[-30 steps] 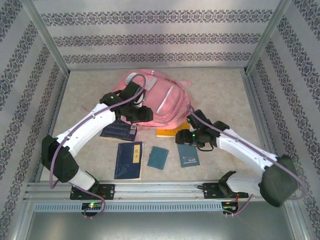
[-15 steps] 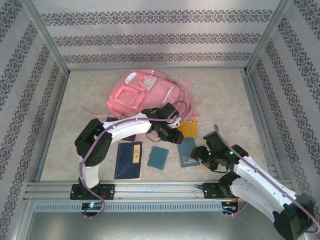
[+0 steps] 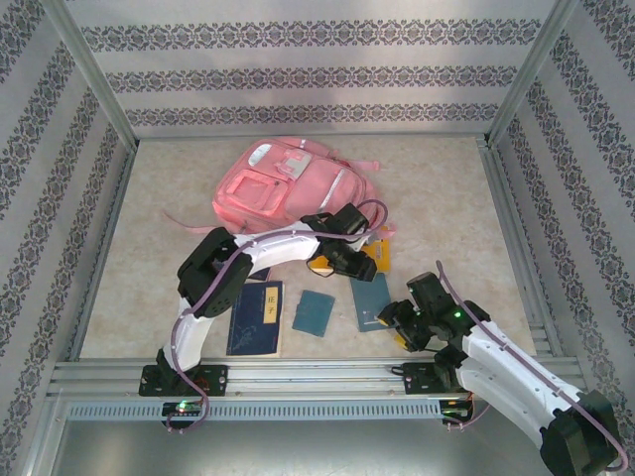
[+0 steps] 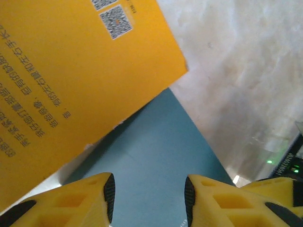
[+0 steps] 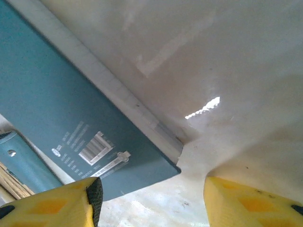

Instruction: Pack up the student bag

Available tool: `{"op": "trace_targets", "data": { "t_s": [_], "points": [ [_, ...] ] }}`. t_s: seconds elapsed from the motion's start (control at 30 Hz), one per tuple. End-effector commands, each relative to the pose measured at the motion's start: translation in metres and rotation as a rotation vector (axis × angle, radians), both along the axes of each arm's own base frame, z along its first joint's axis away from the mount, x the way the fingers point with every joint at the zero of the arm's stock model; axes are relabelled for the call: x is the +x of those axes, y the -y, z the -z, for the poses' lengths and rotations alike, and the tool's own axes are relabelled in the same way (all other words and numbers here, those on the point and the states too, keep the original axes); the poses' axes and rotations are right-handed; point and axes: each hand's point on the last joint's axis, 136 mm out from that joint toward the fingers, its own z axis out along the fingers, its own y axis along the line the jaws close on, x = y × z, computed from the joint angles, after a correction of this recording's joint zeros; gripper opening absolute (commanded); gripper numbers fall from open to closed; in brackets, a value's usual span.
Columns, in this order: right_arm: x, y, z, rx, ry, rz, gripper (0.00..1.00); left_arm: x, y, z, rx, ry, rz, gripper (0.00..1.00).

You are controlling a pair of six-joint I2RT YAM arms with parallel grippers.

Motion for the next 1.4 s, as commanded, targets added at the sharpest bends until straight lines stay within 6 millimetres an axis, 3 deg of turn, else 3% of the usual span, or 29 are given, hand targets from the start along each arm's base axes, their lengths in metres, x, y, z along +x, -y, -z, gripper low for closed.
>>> {"op": "trace_targets", "data": {
  "t_s": [0.0, 0.13, 0.3, 0.47, 0.67, 0.87, 1.0, 1.2, 1.37],
  "points": [
    [0.000, -0.004, 0.008, 0.037, -0.030, 0.034, 0.60, 0.008, 0.013, 0.003, -0.007, 0.067, 0.013, 0.46],
    [0.008, -0.005, 0.014, 0.040, -0.025, 0.053, 0.61, 0.000, 0.016, 0.014, 0.007, 0.047, 0.021, 0.47],
    [0.037, 0.006, 0.009, 0.016, 0.038, 0.115, 0.60, -0.018, 0.007, 0.020, 0.004, -0.004, 0.010, 0.47],
    [0.058, 0.007, 0.004, 0.004, 0.068, 0.120, 0.59, -0.036, -0.007, 0.016, -0.007, -0.058, -0.011, 0.47],
    [0.089, 0.018, -0.019, -0.057, 0.140, 0.101, 0.59, -0.054, -0.024, 0.010, -0.009, -0.090, -0.028, 0.46],
    [0.110, 0.029, -0.028, -0.108, 0.168, 0.044, 0.60, -0.062, -0.020, 0.003, -0.054, -0.145, -0.025, 0.46],
    [0.113, 0.032, -0.033, -0.157, 0.176, -0.044, 0.64, -0.053, -0.022, -0.004, -0.058, -0.123, -0.042, 0.47],
    [0.094, 0.035, -0.031, -0.184, 0.138, -0.140, 0.65, -0.029, -0.046, -0.019, -0.062, -0.079, -0.141, 0.47],
    [0.078, 0.037, -0.025, -0.193, 0.103, -0.174, 0.65, -0.025, -0.053, -0.012, -0.044, -0.078, -0.159, 0.48]
  ]
}}
